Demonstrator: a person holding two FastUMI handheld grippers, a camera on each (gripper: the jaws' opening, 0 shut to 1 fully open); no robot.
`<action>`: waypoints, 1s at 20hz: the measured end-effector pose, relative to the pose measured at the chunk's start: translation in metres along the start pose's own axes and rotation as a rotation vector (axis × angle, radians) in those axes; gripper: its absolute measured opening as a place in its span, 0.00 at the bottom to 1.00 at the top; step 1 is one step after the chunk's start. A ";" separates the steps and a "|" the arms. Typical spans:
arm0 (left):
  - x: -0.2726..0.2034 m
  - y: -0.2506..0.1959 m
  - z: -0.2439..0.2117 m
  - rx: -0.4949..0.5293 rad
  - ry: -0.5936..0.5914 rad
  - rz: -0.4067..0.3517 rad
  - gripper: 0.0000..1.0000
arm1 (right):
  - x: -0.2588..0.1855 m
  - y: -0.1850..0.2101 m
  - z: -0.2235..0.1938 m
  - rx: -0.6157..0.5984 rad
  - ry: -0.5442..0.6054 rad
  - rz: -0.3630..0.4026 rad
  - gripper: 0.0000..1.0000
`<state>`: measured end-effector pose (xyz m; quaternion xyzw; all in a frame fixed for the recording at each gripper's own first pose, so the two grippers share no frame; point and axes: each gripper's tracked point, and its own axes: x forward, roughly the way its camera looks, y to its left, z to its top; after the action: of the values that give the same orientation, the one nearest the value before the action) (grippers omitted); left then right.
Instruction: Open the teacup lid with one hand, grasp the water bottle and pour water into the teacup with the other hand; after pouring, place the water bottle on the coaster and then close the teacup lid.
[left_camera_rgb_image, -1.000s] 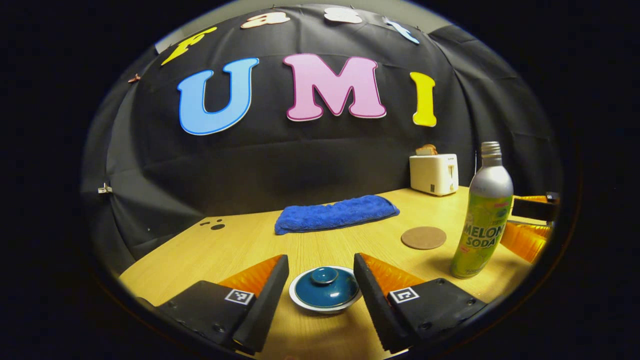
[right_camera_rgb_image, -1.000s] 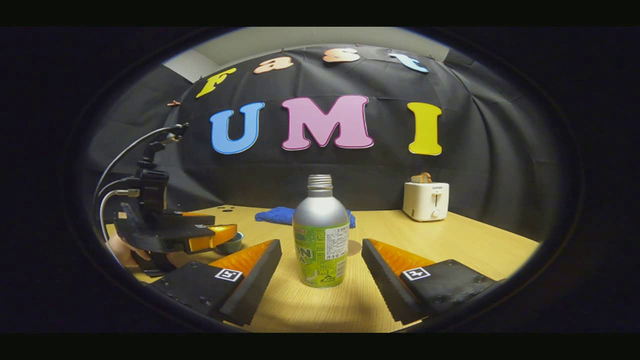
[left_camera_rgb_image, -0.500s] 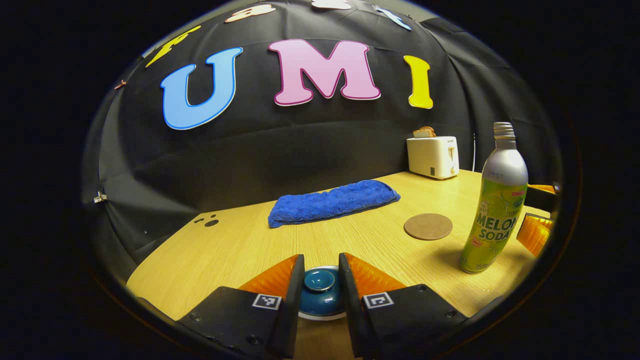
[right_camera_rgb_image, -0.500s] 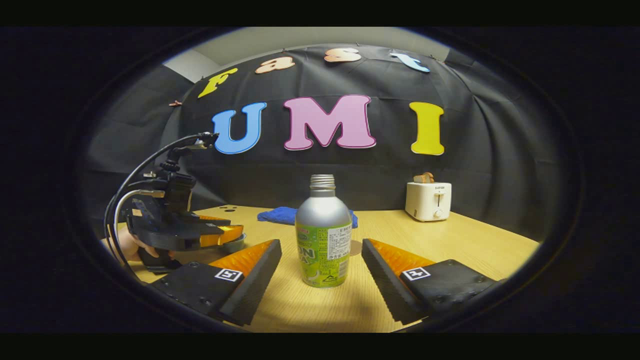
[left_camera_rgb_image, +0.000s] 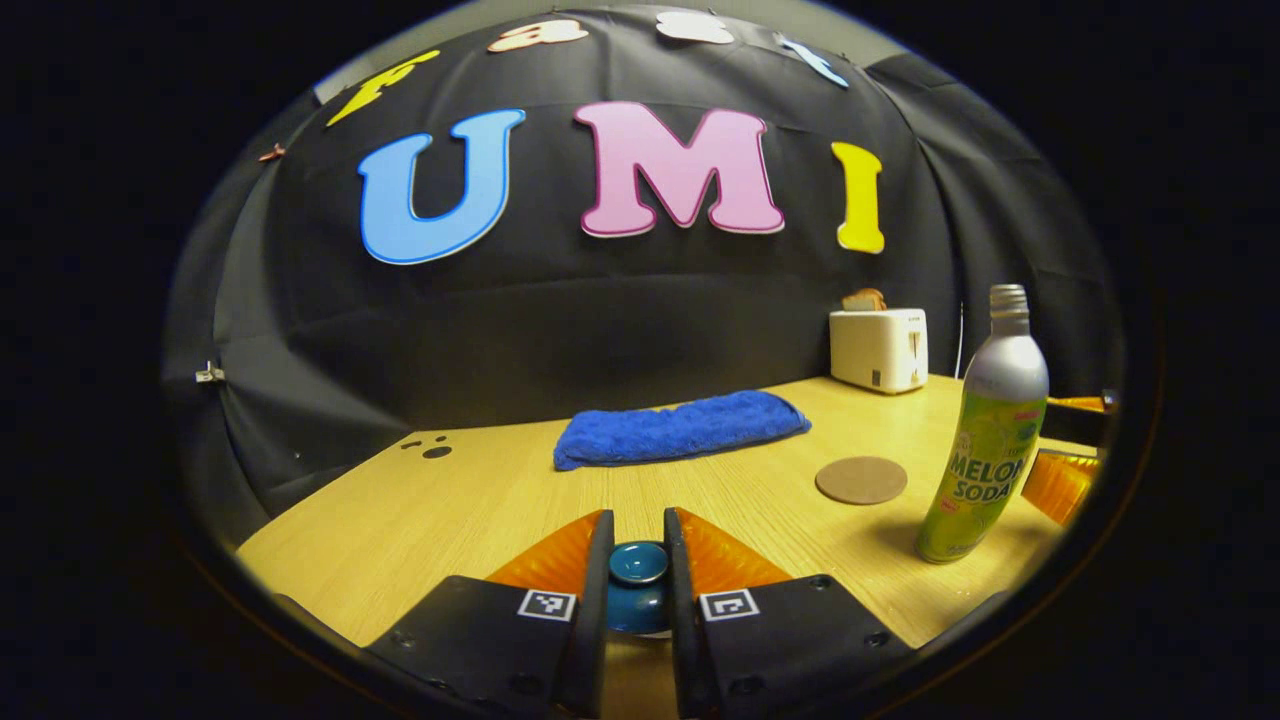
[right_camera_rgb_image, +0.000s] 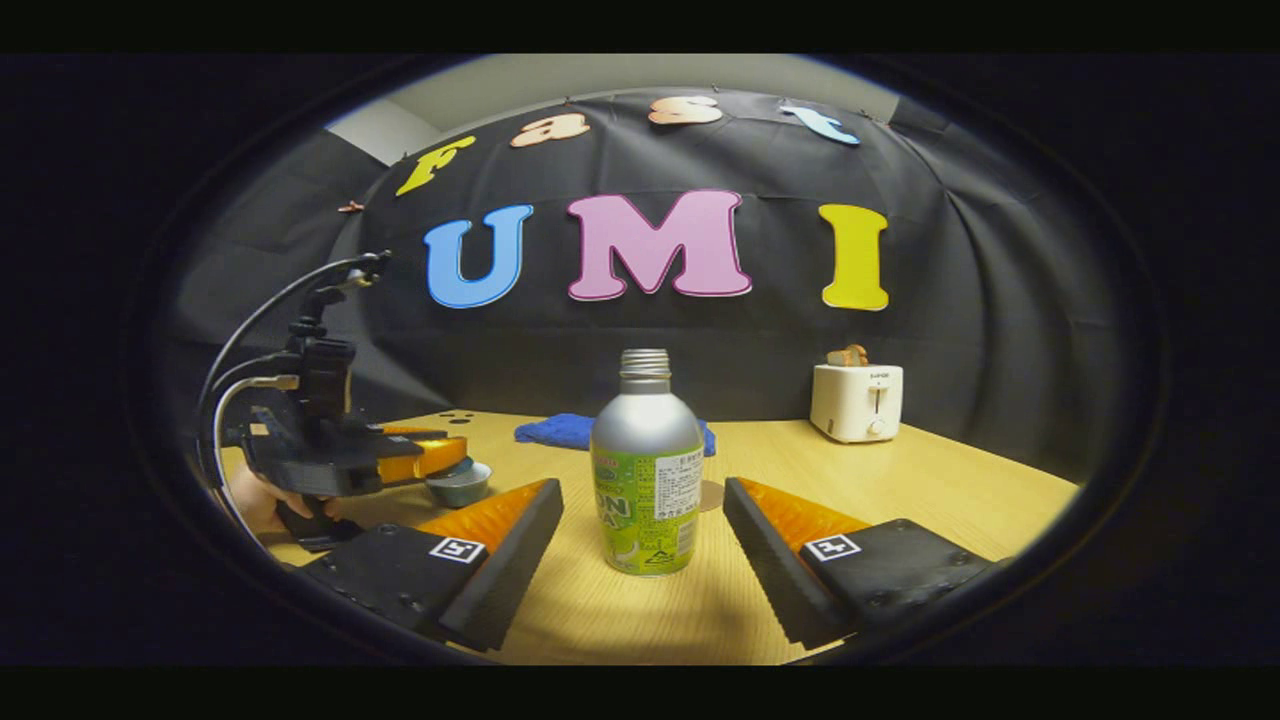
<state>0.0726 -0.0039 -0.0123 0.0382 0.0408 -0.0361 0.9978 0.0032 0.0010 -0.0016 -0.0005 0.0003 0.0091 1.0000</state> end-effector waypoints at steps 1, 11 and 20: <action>-0.003 0.003 0.003 -0.016 -0.019 0.009 0.31 | 0.000 0.000 -0.001 0.000 0.000 0.000 1.00; -0.038 0.034 0.001 -0.049 -0.041 0.044 0.31 | 0.020 0.004 -0.001 0.001 0.002 -0.001 1.00; -0.054 0.057 0.002 -0.070 -0.080 0.051 0.31 | 0.052 0.002 -0.003 0.001 0.003 -0.014 1.00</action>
<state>0.0232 0.0565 -0.0018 0.0029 0.0011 -0.0107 0.9999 0.0555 0.0041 -0.0048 -0.0002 0.0019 0.0020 1.0000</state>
